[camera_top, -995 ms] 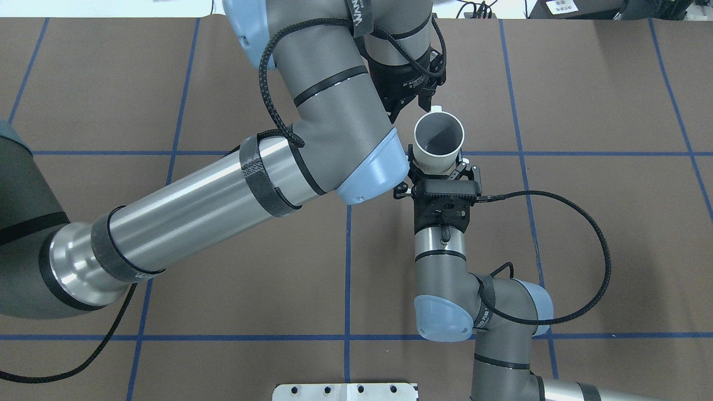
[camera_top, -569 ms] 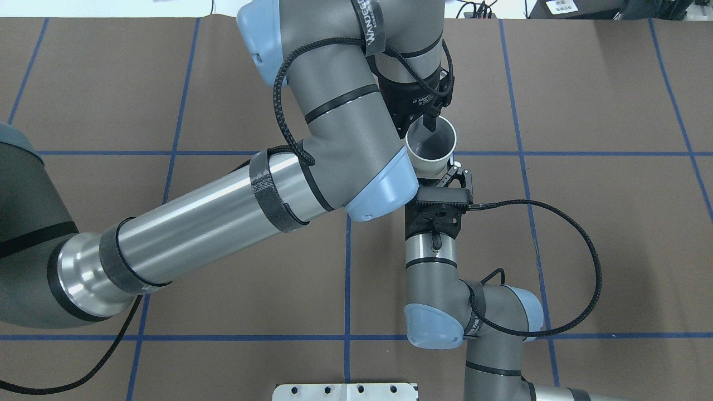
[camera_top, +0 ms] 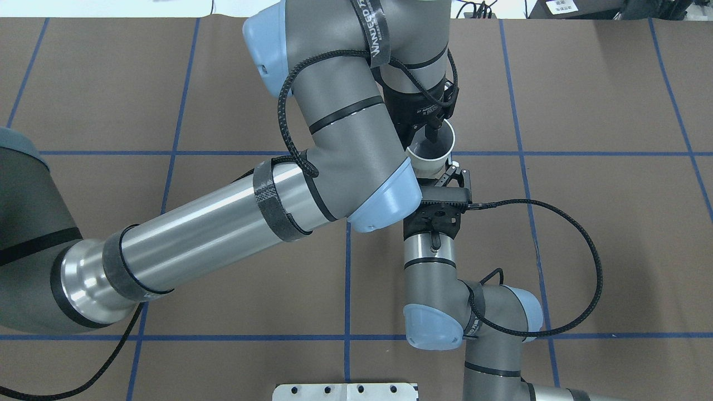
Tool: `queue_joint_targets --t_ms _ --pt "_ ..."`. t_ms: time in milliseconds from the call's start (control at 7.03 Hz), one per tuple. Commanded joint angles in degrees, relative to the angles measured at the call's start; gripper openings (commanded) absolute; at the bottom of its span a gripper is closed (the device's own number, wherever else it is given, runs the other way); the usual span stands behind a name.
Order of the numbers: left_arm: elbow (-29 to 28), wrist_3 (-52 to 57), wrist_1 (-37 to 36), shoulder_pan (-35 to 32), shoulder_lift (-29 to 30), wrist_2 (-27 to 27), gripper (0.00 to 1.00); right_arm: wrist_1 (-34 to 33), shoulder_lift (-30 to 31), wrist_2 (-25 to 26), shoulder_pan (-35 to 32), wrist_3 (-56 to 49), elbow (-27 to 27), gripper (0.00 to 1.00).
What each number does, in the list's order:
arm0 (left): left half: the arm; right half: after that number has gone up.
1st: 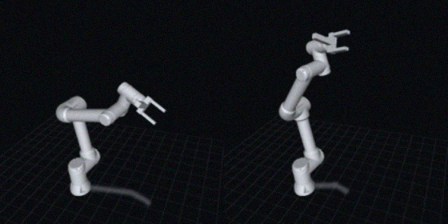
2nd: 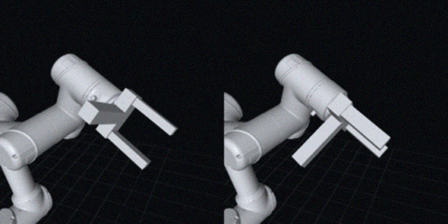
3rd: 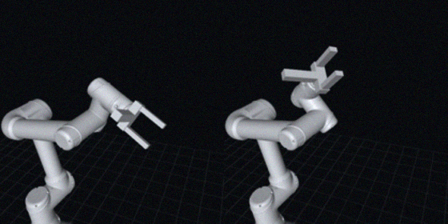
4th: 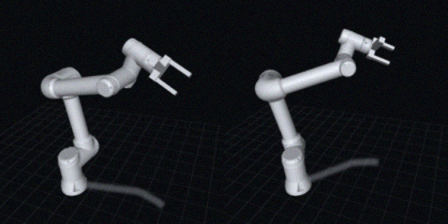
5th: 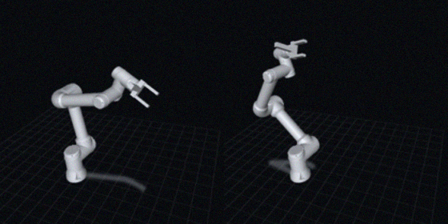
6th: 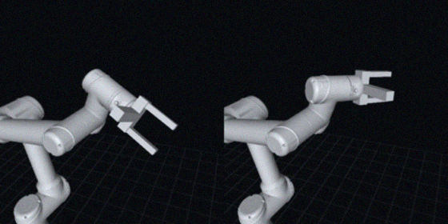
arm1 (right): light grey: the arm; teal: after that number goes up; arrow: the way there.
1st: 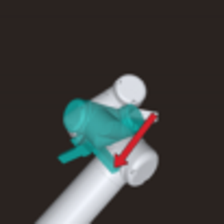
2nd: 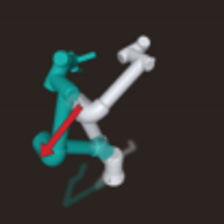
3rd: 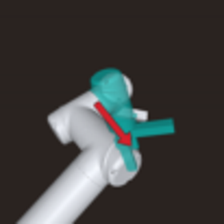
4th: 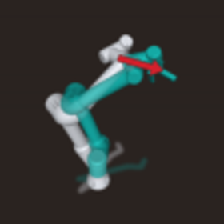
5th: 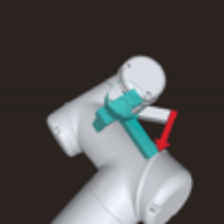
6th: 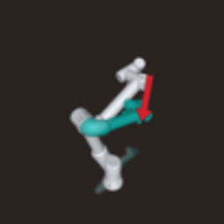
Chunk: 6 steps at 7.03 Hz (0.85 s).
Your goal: Left arm hands cup to right arm to dump lemon
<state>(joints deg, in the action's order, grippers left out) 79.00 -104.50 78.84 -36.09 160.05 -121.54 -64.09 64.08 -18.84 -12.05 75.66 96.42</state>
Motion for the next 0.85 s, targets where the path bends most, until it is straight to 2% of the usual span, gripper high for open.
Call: queue_joint_targets --t_ms 0,711 --pt "0.0 0.0 -0.1 0.1 -0.1 0.1 0.56 -0.1 -0.1 -0.1 -0.1 -0.3 0.2 0.13" --pt "0.3 -0.1 -0.3 0.1 -0.1 0.1 0.3 0.0 -0.3 -0.1 -0.2 -0.3 0.3 0.14"
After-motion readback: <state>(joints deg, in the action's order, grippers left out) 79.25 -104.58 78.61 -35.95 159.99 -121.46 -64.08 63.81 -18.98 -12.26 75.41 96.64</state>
